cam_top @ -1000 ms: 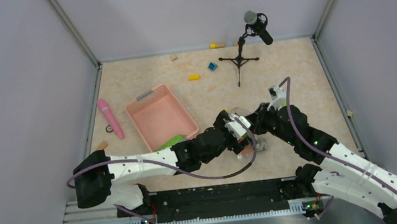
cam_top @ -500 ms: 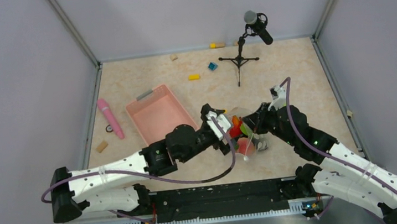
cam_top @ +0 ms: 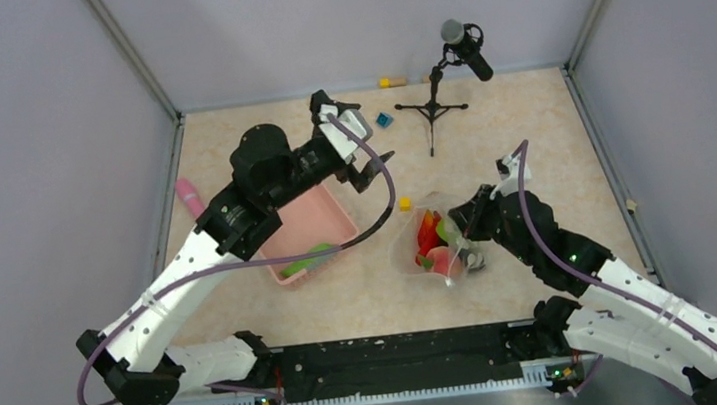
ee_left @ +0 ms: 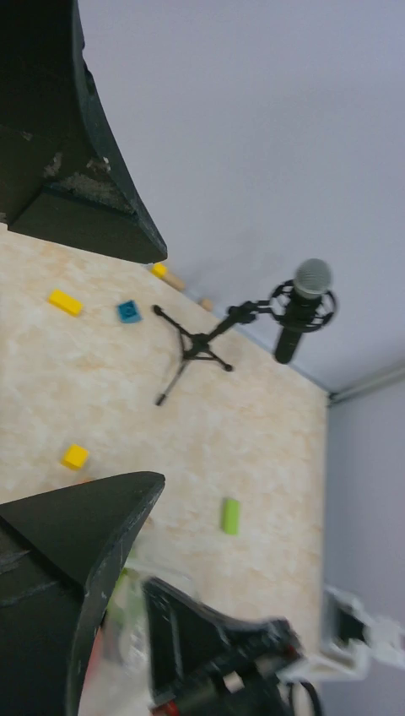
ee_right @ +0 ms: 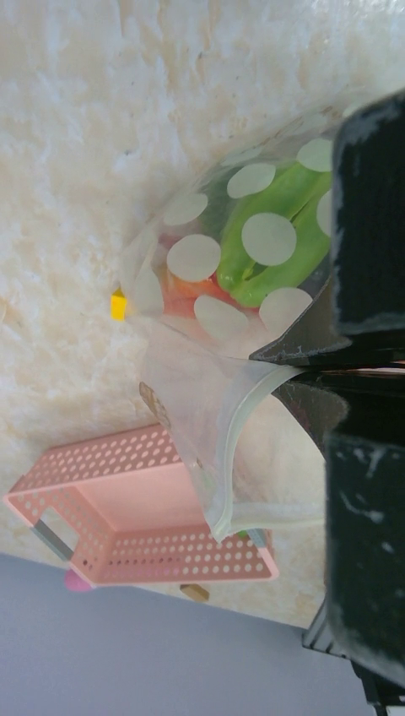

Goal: Place the food in the zip-top bag and seal the zipper
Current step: Pick up the fake vegetable from the bin.

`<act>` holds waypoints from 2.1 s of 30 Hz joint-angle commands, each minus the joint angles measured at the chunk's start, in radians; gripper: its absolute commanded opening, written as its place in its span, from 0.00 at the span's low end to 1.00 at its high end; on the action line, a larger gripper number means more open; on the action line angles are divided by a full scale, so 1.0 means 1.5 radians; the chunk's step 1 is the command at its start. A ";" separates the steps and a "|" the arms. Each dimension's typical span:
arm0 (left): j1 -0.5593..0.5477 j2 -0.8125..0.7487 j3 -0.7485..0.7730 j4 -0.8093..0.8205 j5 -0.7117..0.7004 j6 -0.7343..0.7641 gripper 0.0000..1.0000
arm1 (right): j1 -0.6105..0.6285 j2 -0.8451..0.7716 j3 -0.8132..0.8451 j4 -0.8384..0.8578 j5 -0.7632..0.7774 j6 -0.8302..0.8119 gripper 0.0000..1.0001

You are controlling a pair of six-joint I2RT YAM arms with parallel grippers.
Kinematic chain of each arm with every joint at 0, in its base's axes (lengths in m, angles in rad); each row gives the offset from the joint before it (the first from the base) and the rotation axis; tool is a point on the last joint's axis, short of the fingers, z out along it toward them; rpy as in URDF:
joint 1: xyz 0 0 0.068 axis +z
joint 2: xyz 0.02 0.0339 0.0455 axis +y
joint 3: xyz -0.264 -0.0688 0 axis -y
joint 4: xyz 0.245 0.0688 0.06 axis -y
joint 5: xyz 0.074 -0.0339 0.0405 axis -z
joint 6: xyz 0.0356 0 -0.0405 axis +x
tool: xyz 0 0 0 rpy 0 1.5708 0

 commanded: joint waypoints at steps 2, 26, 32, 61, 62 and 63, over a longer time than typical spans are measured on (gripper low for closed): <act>0.139 0.060 0.038 -0.197 0.139 0.089 0.98 | -0.002 -0.006 0.052 -0.062 0.080 0.015 0.00; 0.450 0.216 -0.055 -0.487 0.246 0.264 0.94 | -0.002 0.129 0.139 -0.150 0.146 0.021 0.00; 0.458 0.232 -0.114 -0.459 0.238 0.276 0.94 | -0.002 0.152 0.160 -0.150 0.155 0.014 0.00; 0.426 0.338 -0.161 -0.508 0.296 0.346 0.94 | -0.002 0.186 0.179 -0.150 0.198 0.003 0.00; 0.422 0.341 -0.162 -0.508 0.295 0.348 0.95 | -0.002 0.187 0.179 -0.150 0.201 0.003 0.00; 0.417 0.344 -0.162 -0.507 0.290 0.348 0.94 | -0.002 0.187 0.179 -0.150 0.202 0.003 0.00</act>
